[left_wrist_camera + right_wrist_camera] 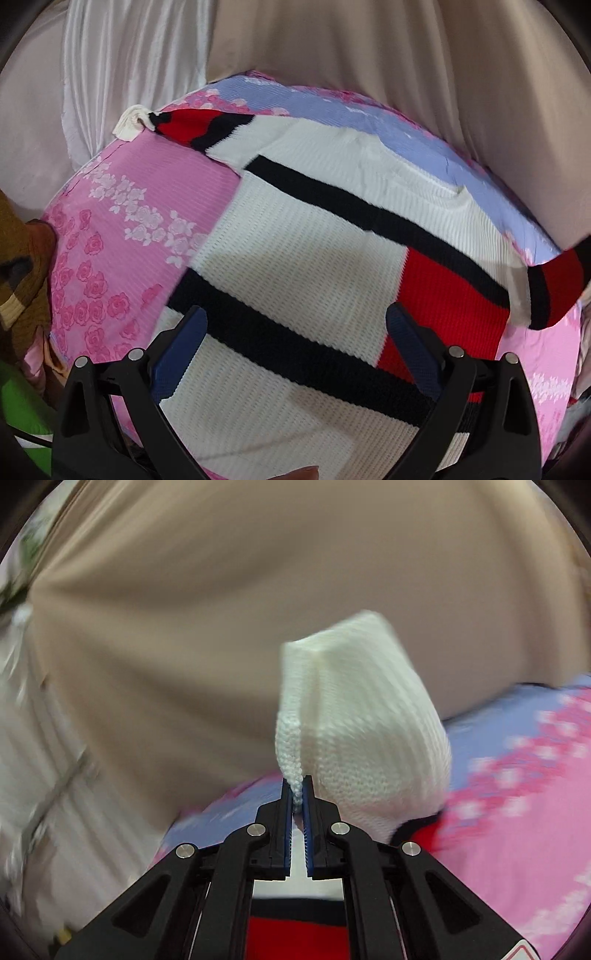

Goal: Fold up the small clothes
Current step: 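Lift the sleeve with the right gripper and fold it across the sweater body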

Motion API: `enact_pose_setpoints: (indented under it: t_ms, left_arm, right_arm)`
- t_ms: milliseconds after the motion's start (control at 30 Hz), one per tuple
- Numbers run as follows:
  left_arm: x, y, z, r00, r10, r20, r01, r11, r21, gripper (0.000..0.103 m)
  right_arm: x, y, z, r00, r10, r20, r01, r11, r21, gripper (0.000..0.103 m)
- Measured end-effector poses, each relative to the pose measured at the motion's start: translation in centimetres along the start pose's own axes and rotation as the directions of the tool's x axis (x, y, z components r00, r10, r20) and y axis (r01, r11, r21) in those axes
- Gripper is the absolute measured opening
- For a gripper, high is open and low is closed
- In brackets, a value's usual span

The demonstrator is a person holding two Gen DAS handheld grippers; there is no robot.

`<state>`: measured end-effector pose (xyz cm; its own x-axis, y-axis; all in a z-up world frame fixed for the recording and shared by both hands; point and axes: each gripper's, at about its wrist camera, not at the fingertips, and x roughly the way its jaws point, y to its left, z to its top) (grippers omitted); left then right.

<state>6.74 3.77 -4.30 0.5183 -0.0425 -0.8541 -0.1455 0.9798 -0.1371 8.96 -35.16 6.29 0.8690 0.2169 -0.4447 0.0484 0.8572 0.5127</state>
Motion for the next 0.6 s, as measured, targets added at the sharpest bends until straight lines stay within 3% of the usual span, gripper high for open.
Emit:
enact_pose_setpoints:
  t_ms: [100,167,200,267,300,367,433,500,600]
  left_arm:
    - [0.5,3.6,1.8,1.0,-0.023,-0.003,0.023,0.997,-0.073,0.096]
    - [0.9,6.2,3.2,0.999,-0.038,-0.005,0.037,0.992,-0.124,0.096]
    - [1.1,7.7,4.1,0.999,-0.044,0.005,0.044,0.988,-0.151,0.096]
    - [1.5,9.9,5.2,0.999,-0.039,0.022,0.043,0.983,-0.179,0.096]
    - [1.9,10.9,5.8,0.999,-0.038,0.025,0.042,0.981,-0.188,0.096]
    - [2.7,12.2,6.6,0.999,-0.039,0.02,0.042,0.98,-0.196,0.096]
    - [3.9,12.5,7.4,0.998,-0.069,0.007,0.069,0.978,-0.198,0.096]
    - [5.1,11.5,8.0,0.994,-0.106,-0.012,0.102,0.977,-0.188,0.096]
    - [6.0,9.0,9.0,0.988,-0.155,-0.014,0.151,0.976,-0.156,0.096]
  right_arm:
    - [8.7,6.0,-5.6,0.982,-0.002,-0.19,-0.021,0.993,-0.118,0.012]
    - [10.7,6.4,-8.8,0.967,0.003,-0.255,-0.018,0.998,-0.055,0.013]
    - [10.5,6.2,-9.8,0.967,-0.002,-0.254,-0.005,1.0,-0.028,0.014]
    - [8.9,4.4,-11.8,0.967,-0.084,-0.242,0.087,0.996,0.003,0.033]
    - [8.0,3.1,-12.6,0.962,-0.128,-0.242,0.138,0.99,0.024,0.037]
    - [6.6,0.2,-13.6,0.93,-0.239,-0.277,0.252,0.968,0.012,0.039]
    - [6.1,0.1,-13.7,0.896,-0.328,-0.3,0.333,0.942,-0.036,0.039]
    - [6.6,0.9,-13.5,0.895,-0.322,-0.309,0.318,0.946,-0.064,0.043]
    - [10.0,5.1,-13.8,0.898,-0.316,-0.306,0.256,0.941,-0.222,0.067]
